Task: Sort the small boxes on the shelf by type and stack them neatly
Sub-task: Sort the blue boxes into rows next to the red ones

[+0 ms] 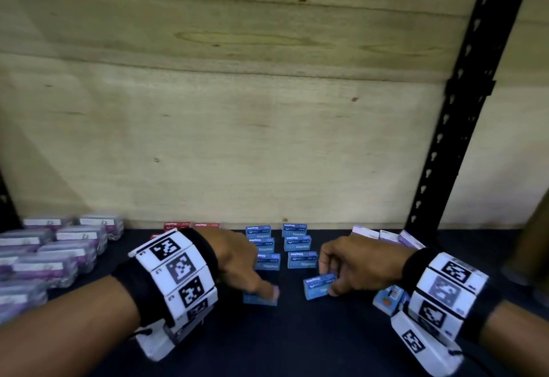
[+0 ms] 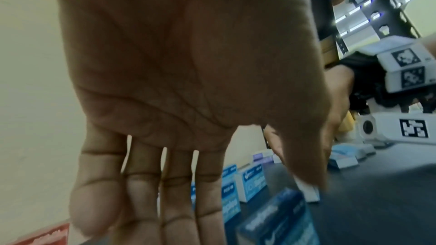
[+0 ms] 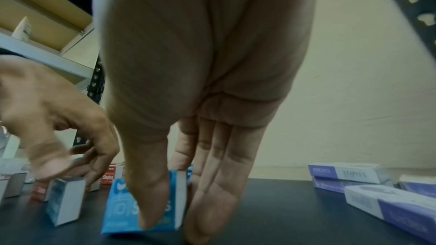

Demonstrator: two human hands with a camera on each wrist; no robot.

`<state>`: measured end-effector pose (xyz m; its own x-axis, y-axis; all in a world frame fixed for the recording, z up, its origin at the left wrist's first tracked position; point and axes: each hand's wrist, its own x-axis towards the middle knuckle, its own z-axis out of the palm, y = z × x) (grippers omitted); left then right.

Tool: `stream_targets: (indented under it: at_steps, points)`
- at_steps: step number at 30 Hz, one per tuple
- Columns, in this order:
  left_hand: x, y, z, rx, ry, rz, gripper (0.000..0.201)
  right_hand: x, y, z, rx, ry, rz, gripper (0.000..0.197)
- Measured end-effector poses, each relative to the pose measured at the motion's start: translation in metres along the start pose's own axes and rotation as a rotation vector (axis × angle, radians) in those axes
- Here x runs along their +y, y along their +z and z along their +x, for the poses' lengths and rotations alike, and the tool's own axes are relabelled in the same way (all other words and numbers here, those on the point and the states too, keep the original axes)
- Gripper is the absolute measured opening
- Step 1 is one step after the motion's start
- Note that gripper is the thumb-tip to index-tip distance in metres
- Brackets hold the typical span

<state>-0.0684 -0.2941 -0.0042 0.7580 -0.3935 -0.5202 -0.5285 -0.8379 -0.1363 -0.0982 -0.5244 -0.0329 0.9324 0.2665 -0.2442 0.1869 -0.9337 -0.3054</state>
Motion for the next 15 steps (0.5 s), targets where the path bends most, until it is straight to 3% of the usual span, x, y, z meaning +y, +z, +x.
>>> stream_targets:
  at_steps: [3, 5, 11, 15]
  points:
    - [-0.003, 0.002, -0.001, 0.031, 0.062, -0.014, 0.048, -0.001, 0.001, 0.001, 0.016, -0.013, -0.031, 0.023]
    - [-0.004, 0.005, 0.001, 0.067, 0.113, -0.017, 0.034, -0.002, 0.001, 0.003, 0.033, -0.015, -0.067, 0.023]
    - [-0.003, 0.007, 0.007, 0.239, 0.122, 0.077, 0.025, -0.008, 0.002, 0.011, 0.029, 0.009, -0.094, 0.023]
    - [-0.003, 0.007, 0.011, 0.26, 0.095, 0.08, 0.026, -0.01, 0.001, 0.015, 0.028, 0.024, -0.091, 0.023]
